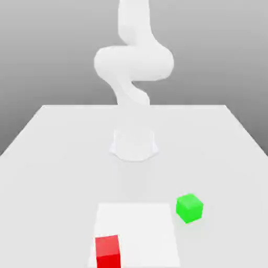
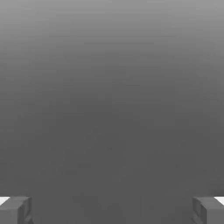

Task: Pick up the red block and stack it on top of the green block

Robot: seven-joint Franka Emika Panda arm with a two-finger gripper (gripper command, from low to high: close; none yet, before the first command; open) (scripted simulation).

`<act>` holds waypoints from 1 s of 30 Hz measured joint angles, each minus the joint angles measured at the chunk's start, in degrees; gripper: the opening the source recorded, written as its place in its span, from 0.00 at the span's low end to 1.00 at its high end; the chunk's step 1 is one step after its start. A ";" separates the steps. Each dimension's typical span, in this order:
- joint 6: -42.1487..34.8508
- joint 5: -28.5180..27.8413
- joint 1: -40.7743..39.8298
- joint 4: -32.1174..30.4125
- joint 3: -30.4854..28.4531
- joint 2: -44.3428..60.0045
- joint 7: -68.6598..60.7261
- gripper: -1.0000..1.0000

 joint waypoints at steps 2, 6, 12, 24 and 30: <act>1.54 0.53 0.70 -0.57 -1.12 4.42 -1.66 0.50; 4.47 1.65 1.86 -1.65 -3.10 12.82 -4.87 0.50; 8.83 3.57 2.92 -3.25 -5.39 25.31 -9.82 0.50; 17.67 4.47 1.78 -6.50 -6.84 50.02 -17.61 0.50; 26.12 6.25 -0.01 -5.70 -5.08 62.37 -20.16 0.50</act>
